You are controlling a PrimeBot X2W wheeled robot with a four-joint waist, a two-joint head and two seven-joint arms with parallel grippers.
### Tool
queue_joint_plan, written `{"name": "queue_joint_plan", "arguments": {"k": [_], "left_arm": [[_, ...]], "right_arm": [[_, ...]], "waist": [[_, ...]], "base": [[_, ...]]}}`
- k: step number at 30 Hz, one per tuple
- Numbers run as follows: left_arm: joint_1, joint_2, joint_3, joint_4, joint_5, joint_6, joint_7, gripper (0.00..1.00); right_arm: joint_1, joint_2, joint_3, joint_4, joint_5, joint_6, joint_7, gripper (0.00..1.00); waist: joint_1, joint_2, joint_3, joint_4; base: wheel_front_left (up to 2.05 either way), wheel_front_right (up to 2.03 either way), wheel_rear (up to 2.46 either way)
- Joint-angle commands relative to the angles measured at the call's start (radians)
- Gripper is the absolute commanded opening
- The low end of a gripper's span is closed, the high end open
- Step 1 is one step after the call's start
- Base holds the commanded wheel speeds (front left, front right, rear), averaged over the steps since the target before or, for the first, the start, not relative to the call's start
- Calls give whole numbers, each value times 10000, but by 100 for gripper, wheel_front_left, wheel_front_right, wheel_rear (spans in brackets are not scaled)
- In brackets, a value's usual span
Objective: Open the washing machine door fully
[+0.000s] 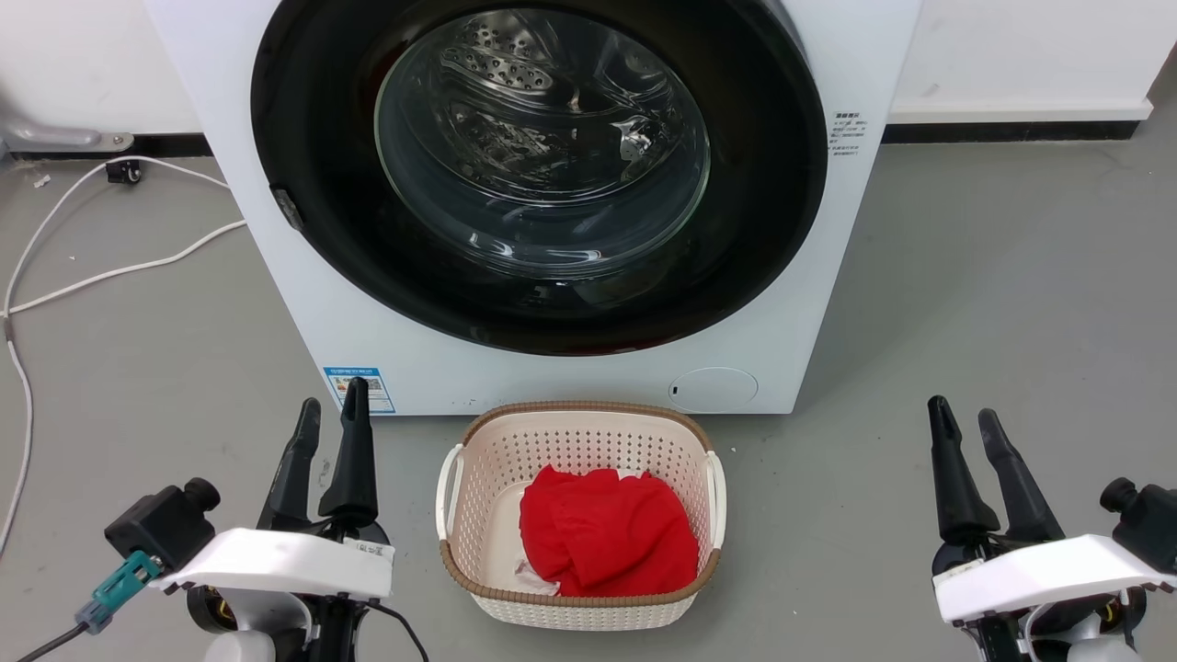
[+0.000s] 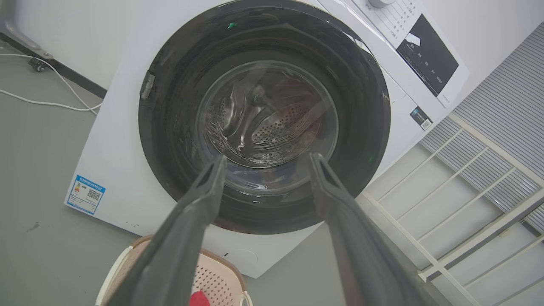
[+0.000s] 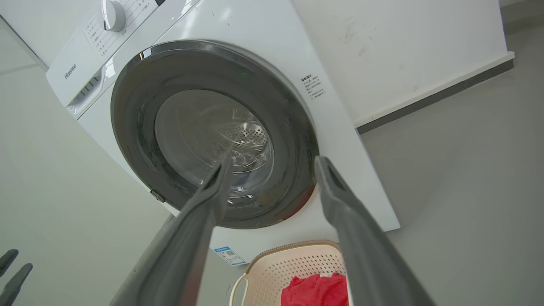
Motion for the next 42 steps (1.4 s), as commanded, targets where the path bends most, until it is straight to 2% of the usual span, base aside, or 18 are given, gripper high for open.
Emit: {"name": "queue_joint_plan", "arguments": {"k": [1,21,42], "left_arm": [[-54,59,-7,-139,389,-26,-101,100],[47,59,-96,-152,3140,112,-622,100],[201,201,-413,-6,5150,420,-1071,100]], "right_arm": [[-60,10,39,-97,-358,0,-72,100],[76,32,189,-163,-2723,-1,-148,100],[175,51,91,-148,-4501,-1,-120,100]], "waist": [[0,-1,1,-5],[0,-1,-9,-41],[0,-1,-31,-90]], "base": [[0,0,0],[0,0,0],[0,0,0]]}}
